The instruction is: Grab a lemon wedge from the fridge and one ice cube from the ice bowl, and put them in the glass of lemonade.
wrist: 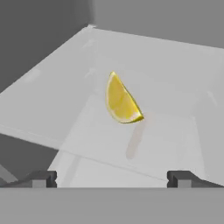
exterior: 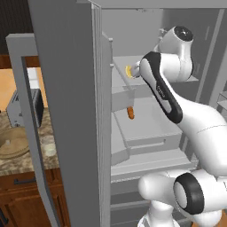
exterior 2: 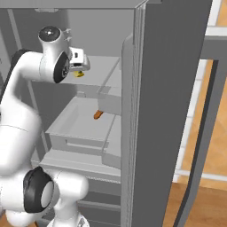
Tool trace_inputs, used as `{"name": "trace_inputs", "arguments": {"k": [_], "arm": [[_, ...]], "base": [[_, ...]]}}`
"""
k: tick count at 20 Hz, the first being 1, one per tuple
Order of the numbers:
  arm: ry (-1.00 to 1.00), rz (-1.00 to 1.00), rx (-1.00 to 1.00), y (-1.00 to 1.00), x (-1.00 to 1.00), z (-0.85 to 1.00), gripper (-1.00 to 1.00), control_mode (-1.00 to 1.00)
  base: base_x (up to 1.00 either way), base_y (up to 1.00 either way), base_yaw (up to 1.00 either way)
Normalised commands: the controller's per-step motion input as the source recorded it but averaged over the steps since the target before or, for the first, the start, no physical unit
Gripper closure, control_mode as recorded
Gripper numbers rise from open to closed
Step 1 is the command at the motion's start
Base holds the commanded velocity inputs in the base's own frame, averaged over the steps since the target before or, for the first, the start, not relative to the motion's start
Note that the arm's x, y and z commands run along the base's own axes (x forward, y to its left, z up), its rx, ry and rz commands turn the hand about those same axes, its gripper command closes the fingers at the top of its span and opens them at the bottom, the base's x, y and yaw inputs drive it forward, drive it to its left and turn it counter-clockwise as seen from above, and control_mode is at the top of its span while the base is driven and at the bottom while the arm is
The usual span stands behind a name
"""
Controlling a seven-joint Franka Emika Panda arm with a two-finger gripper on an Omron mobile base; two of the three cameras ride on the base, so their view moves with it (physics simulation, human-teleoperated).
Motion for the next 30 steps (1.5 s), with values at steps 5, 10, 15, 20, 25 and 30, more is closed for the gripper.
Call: {"name": "trace_inputs", "arguments": {"k": [5, 10, 15, 20, 25, 30], "arm": [[0.08, 0.06, 0.0, 0.0, 0.98, -0.12, -1.0, -1.0], [0.08, 0.04, 0.0, 0.16, 0.84, -0.13, -1.0, -1.0], [0.09, 0.0, 0.0, 0.12, 0.26, -0.12, -1.0, -1.0], [0.02, 0.0, 0.0, 0.0, 0.0, -0.38, -1.0, -1.0], [-0.02, 0.0, 0.0, 0.0, -0.01, -0.66, -1.0, -1.0], [0.0, 0.0, 0.0, 0.12, 0.0, -0.17, 1.0, -1.0]], "base": [[0.0, 0.0, 0.0], [0.0, 0.0, 0.0], [0.0, 0.0, 0.0], [0.0, 0.0, 0.0], [0.0, 0.0, 0.0], [0.0, 0.0, 0.0]]}}
